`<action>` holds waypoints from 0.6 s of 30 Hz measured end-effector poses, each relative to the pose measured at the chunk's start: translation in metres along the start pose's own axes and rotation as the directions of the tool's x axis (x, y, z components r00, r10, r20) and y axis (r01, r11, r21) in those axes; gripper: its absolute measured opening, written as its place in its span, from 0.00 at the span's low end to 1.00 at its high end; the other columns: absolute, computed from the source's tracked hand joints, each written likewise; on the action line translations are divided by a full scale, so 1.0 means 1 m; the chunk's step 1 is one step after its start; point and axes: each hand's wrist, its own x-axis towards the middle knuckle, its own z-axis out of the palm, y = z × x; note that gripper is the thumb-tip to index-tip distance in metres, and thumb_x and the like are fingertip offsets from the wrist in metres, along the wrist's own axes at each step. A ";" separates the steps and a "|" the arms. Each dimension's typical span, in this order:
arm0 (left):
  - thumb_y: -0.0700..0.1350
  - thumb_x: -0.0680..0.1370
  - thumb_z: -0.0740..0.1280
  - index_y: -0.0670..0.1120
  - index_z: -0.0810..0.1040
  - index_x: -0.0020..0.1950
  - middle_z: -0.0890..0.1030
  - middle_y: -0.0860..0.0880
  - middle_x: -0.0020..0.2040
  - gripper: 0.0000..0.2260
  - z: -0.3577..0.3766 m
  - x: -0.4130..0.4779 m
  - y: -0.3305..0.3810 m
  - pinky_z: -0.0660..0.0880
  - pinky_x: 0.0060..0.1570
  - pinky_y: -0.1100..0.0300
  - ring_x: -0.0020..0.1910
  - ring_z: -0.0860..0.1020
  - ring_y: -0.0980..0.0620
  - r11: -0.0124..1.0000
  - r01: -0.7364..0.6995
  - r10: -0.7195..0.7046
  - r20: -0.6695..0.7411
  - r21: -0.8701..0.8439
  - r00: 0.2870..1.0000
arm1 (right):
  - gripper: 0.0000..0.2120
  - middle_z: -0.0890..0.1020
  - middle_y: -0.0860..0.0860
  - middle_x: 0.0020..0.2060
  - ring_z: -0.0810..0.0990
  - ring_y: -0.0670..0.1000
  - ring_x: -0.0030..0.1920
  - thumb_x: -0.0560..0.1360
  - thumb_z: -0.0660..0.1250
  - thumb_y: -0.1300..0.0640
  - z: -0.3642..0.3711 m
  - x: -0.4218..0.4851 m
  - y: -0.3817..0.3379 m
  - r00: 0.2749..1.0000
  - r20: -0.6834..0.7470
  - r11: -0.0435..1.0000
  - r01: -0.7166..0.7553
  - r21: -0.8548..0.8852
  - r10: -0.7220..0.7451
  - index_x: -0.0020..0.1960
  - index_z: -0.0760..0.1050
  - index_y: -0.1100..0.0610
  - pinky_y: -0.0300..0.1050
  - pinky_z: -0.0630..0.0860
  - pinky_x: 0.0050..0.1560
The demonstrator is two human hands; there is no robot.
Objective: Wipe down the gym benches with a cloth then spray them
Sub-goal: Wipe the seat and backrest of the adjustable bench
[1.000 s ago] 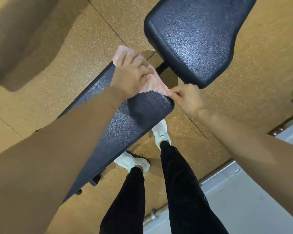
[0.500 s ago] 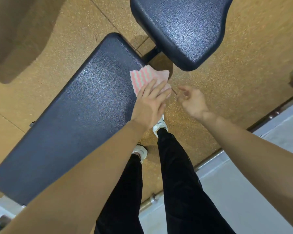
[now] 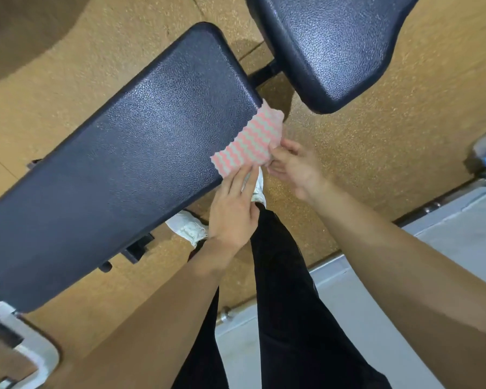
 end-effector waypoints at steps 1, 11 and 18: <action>0.40 0.75 0.67 0.45 0.61 0.82 0.66 0.47 0.79 0.35 0.001 -0.007 0.000 0.67 0.75 0.48 0.77 0.64 0.45 0.999 0.044 -0.043 0.026 -0.017 0.999 | 0.17 0.84 0.54 0.48 0.85 0.55 0.49 0.79 0.71 0.56 0.002 -0.003 0.003 1.000 0.011 1.000 -0.023 -0.020 0.024 0.66 0.74 0.57 0.51 0.82 0.56; 0.53 0.80 0.70 0.49 0.80 0.59 0.83 0.49 0.60 0.11 -0.020 0.002 0.003 0.77 0.59 0.56 0.56 0.81 0.52 -0.246 0.643 -0.587 0.639 -0.725 0.497 | 0.09 0.85 0.51 0.50 0.82 0.51 0.55 0.79 0.69 0.49 0.012 -0.011 -0.006 0.974 0.113 0.976 -0.187 -0.107 0.199 0.55 0.77 0.53 0.49 0.79 0.55; 0.55 0.80 0.70 0.48 0.77 0.65 0.81 0.49 0.58 0.17 -0.025 0.045 0.023 0.72 0.71 0.56 0.68 0.75 0.50 -0.753 0.399 -0.294 0.810 -0.524 0.508 | 0.07 0.84 0.56 0.58 0.84 0.55 0.58 0.79 0.70 0.53 0.009 -0.006 -0.022 0.984 0.101 0.979 -0.129 -0.159 0.146 0.51 0.74 0.55 0.49 0.79 0.57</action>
